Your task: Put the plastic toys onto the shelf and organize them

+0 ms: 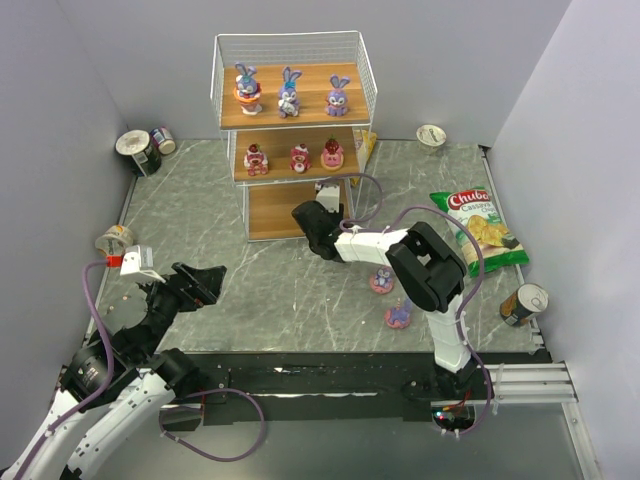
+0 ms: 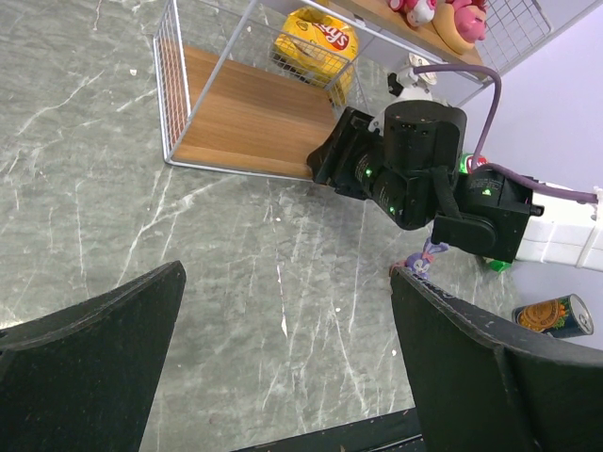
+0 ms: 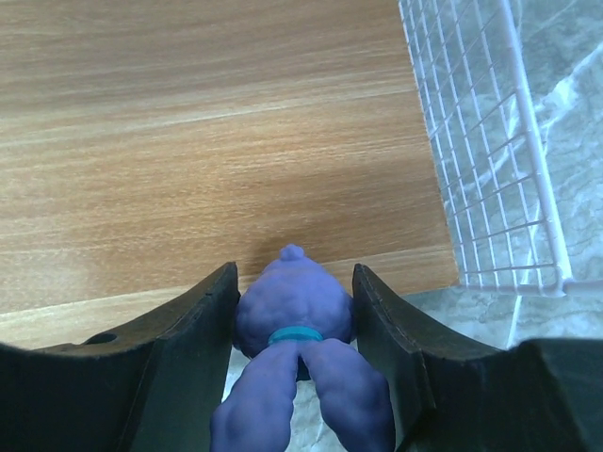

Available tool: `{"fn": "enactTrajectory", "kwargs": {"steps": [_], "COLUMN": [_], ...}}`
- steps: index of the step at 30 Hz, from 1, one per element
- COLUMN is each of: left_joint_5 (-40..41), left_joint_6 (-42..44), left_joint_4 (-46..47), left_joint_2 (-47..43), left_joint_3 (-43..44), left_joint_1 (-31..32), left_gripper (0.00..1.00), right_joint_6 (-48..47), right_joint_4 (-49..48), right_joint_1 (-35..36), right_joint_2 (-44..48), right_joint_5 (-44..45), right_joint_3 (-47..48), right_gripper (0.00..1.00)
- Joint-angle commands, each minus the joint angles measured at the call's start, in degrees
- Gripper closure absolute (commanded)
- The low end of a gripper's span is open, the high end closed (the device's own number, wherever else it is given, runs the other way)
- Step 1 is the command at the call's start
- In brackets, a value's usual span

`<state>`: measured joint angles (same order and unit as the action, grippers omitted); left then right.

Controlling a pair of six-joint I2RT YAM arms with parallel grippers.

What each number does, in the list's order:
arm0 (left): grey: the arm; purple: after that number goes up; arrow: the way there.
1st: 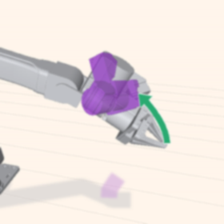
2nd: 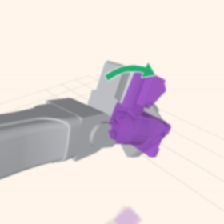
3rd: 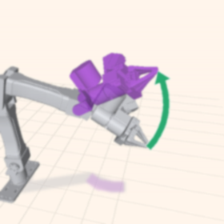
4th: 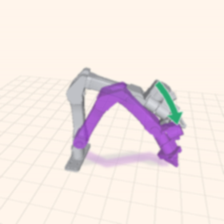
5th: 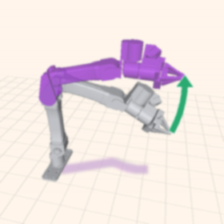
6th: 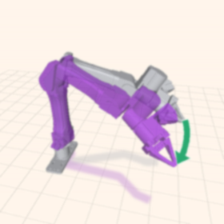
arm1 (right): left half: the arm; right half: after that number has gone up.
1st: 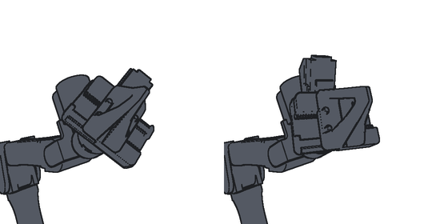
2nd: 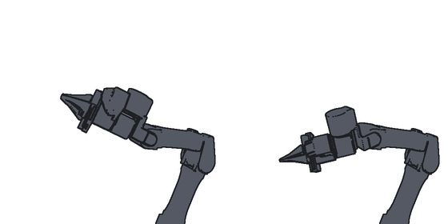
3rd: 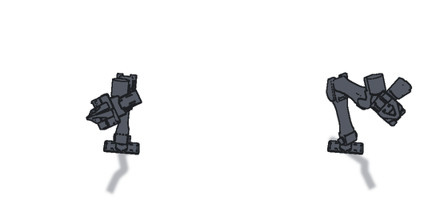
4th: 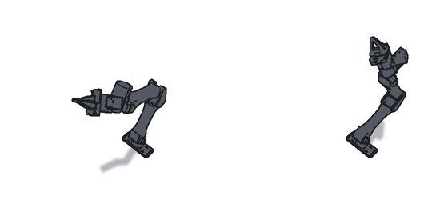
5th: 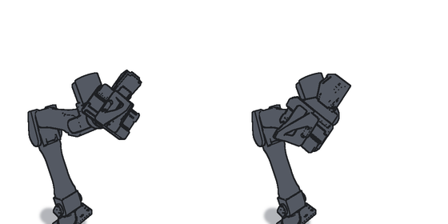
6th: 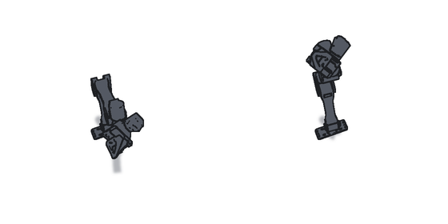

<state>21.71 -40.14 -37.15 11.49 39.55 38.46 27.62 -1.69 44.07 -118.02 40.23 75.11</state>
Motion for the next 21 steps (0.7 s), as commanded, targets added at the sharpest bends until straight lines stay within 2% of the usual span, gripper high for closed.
{"fn": "enactTrajectory", "kwargs": {"steps": [1,8,15,21], "left_joint_5": [-0.2,-0.1,-0.1,-0.2], "left_joint_6": [-0.3,-0.4,-0.4,-0.4], "left_joint_4": [1.6,1.5,1.4,1.4], "left_joint_2": [0.5,0.3,0.2,-0.1], "left_joint_3": [0.1,0.2,0.3,0.2], "left_joint_1": [0.2,0.2,0.2,0.3], "left_gripper": [0.04,0.04,0.04,0.04], "right_joint_6": [1.4,2.0,2.8,4.2], "right_joint_4": [1.4,9.0,12.1,14.6], "right_joint_1": [-1.4,-2.0,-2.1,-2.1], "right_joint_2": [-0.6,-3.7,-5.0,-5.8], "right_joint_5": [-1.2,-1.8,-1.5,-0.5], "right_joint_3": [3.9,9.4,12.0,14.0], "right_gripper": [0.67,0.64,0.62,0.54]}}
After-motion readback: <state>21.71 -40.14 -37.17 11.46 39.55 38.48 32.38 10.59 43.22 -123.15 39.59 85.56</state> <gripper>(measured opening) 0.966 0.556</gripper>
